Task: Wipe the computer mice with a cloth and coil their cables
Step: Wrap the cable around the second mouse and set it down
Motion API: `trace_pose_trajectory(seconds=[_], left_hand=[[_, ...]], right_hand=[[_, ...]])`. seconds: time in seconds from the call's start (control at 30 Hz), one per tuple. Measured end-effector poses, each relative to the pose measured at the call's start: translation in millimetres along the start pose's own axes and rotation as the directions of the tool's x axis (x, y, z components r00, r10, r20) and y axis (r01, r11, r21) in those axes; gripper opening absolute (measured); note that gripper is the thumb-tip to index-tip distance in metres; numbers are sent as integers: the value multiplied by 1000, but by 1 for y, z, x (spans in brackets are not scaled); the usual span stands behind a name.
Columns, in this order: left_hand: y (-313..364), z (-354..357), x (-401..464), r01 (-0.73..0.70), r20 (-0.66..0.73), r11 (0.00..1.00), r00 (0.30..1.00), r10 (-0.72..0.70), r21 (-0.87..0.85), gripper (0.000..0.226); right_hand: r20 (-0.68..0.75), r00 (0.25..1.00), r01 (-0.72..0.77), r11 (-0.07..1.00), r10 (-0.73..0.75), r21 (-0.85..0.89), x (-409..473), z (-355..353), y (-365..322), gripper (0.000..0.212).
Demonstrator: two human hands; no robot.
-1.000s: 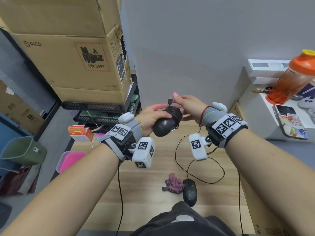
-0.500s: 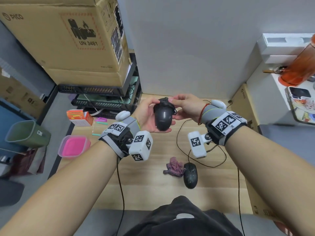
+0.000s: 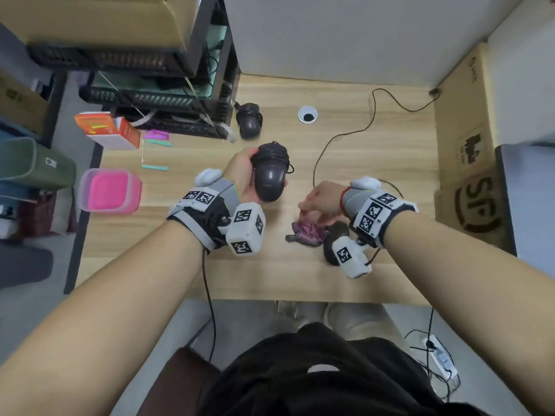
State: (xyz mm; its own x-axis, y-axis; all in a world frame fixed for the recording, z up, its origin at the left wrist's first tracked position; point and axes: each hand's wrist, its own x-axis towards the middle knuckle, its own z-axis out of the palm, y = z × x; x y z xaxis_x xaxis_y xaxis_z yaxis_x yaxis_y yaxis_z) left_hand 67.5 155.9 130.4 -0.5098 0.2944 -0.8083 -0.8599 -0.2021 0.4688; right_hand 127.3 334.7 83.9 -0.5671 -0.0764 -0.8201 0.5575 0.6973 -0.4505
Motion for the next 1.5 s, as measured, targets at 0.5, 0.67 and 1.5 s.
trace_pose_trajectory(seconds=[0.5, 0.67, 1.5], left_hand=[[-1, -3, 1, -20, 65, 999, 998, 23, -37, 53], [20, 11, -15, -47, 75, 999, 996, 49, -23, 46], [99, 79, -77, -153, 283, 962, 935, 215, -228, 51]], right_hand=[[-56, 998, -36, 993, 30, -111, 16, 16, 5, 25], [-280, 946, 300, 760, -162, 576, -21, -30, -29, 44], [-619, 567, 681, 732, -543, -19, -96, -86, -143, 19]])
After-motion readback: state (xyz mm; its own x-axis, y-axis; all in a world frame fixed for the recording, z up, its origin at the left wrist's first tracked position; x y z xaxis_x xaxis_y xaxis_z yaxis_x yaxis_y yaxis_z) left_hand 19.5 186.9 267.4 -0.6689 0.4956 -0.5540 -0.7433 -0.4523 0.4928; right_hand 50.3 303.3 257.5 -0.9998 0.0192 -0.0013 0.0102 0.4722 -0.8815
